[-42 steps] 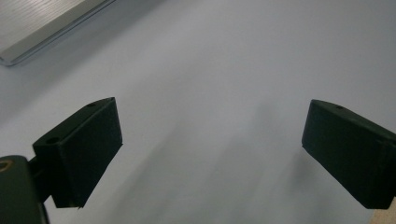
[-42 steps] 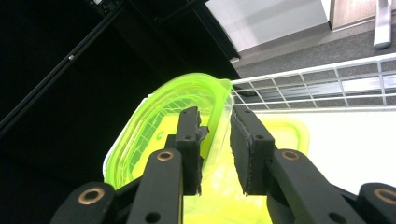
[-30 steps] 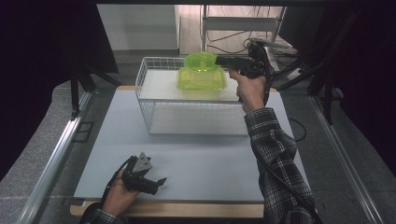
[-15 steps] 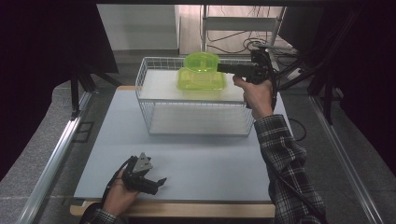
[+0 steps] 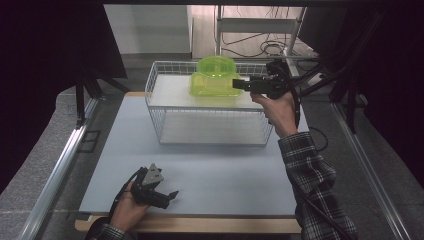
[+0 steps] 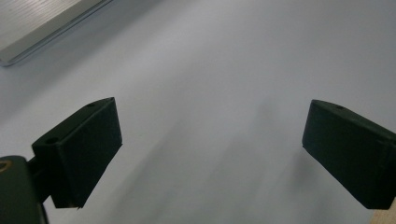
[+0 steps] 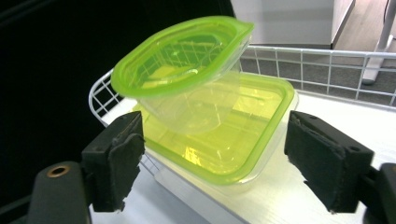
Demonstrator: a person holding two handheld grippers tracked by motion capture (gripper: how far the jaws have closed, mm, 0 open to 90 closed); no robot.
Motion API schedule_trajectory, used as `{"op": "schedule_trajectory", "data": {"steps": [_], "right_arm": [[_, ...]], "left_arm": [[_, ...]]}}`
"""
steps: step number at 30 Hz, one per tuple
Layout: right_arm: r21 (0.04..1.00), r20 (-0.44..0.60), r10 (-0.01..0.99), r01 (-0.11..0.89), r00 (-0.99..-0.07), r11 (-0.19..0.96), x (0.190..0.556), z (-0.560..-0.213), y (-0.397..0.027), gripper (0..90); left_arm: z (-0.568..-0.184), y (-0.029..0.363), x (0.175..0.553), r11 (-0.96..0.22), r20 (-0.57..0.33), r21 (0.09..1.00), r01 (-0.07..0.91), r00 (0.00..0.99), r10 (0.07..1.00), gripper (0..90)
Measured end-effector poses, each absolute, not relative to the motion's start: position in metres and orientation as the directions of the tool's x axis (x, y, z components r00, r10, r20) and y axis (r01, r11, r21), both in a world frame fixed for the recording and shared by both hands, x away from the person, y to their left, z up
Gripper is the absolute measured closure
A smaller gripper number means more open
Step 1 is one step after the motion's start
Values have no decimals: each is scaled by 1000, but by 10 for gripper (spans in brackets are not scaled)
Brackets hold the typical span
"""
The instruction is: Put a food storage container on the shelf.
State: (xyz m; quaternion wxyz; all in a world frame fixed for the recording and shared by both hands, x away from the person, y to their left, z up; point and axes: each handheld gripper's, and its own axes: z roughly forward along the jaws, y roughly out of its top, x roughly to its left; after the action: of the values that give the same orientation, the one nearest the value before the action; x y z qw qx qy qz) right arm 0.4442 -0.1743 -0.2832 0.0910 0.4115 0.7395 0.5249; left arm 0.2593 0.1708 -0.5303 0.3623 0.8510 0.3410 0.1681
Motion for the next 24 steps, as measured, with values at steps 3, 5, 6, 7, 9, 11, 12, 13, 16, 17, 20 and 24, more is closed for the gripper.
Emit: {"op": "schedule_trajectory", "data": {"steps": [3,5,6,7,9,11,12,13,16,17,20,24], "right_arm": [[855,277,705,502,-653,129,440,-285,-174,163],[857,268,701,496,-661,141,438,-287,-174,146],[857,265,700,495,-663,145,436,-288,-174,140],[857,263,700,494,-664,147,435,-289,-175,135],[858,255,699,489,-669,156,433,-291,-175,125],[860,242,700,482,-672,166,430,-293,-176,114],[861,234,700,478,-675,172,429,-294,-177,109],[863,223,701,472,-677,181,427,-295,-177,104],[863,199,704,462,-681,203,422,-297,-177,95],[864,192,703,458,-684,210,421,-298,-178,93],[864,179,701,451,-691,224,417,-302,-179,85],[861,173,695,449,-698,237,412,-307,-181,76]], "left_arm": [[-530,171,259,-505,39,731,460,711,702,47],[-530,171,260,-508,42,730,457,712,701,47],[-530,171,260,-510,44,729,456,713,700,47],[-531,171,260,-509,43,730,457,712,701,47],[-531,171,260,-509,42,730,456,713,700,47],[-530,171,260,-508,42,730,457,712,701,47],[-530,171,260,-507,42,731,457,712,701,47],[-530,171,260,-506,41,732,457,711,702,47],[-530,171,260,-498,35,736,458,709,704,43],[-530,171,260,-492,28,740,459,709,704,41],[-530,172,260,-480,13,744,464,708,706,39],[-531,171,260,-485,11,738,469,710,704,36]]}}
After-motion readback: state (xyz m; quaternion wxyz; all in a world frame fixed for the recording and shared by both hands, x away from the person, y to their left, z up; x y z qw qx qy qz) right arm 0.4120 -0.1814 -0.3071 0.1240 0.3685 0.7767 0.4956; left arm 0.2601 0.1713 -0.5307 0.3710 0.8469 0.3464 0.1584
